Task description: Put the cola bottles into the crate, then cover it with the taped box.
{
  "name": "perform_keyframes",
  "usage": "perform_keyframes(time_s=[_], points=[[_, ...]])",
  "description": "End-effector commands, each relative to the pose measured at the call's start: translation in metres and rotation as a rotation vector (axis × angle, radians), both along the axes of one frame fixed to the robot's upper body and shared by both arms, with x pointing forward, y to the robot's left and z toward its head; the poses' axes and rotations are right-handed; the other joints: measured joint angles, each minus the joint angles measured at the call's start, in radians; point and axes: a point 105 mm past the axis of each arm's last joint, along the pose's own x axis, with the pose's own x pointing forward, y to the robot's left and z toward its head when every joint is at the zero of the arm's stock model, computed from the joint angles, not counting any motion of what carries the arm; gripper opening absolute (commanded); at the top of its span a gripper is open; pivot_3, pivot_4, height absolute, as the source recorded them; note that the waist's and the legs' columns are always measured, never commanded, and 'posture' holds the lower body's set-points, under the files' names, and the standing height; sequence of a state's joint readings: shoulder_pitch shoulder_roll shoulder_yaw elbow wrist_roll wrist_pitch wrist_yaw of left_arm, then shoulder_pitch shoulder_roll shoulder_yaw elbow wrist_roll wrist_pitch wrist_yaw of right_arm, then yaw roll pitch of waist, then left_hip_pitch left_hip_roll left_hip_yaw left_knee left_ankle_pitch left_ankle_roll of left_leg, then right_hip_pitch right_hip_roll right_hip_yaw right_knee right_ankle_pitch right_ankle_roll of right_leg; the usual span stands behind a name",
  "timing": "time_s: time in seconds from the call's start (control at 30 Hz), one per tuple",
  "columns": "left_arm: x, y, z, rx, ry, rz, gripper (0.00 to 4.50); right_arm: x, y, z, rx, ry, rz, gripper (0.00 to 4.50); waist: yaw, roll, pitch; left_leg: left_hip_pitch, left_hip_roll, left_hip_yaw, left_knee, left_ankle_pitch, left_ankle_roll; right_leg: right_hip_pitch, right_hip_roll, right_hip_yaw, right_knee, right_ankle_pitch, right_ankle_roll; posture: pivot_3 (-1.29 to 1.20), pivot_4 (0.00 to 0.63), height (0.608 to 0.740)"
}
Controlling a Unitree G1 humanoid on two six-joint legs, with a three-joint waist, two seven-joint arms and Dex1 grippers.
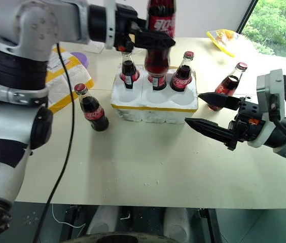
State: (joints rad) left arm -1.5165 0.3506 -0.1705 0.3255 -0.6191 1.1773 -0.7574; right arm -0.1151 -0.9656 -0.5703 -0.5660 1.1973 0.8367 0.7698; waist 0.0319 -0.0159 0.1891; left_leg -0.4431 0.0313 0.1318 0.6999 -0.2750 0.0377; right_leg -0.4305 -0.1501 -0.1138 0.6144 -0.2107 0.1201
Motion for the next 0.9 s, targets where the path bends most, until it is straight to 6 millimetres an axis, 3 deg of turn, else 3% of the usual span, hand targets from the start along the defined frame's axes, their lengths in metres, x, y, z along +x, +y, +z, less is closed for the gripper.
perform_keyframes(time_s=[0.03,0.5,0.9], points=[[-0.007,-0.005,0.016,-0.057,-0.033,0.004,2.85,-0.005,0.000,0.008,-0.005,-0.048,-0.003,4.50,0.005,0.000,0.000,0.000,0.000,0.000,0.000,0.000,0.000,0.000,0.000,0.000,0.000,0.000,0.000,0.00,0.150,0.740],[0.012,-0.038,-0.025,-0.068,-0.061,0.225,2.85,0.005,-0.009,0.013,-0.050,-0.096,-0.088,4.50,0.007,0.000,0.000,0.000,0.000,0.000,0.000,0.000,0.000,0.000,0.000,0.000,0.000,0.000,0.000,0.00,0.150,0.740],[0.023,-0.033,-0.046,-0.084,-0.085,0.353,2.85,0.006,-0.013,0.016,-0.054,-0.114,-0.111,4.50,0.007,0.000,0.000,0.000,0.000,0.000,0.000,0.000,0.001,0.000,0.000,0.000,0.000,0.000,0.000,0.00,0.150,0.740]])
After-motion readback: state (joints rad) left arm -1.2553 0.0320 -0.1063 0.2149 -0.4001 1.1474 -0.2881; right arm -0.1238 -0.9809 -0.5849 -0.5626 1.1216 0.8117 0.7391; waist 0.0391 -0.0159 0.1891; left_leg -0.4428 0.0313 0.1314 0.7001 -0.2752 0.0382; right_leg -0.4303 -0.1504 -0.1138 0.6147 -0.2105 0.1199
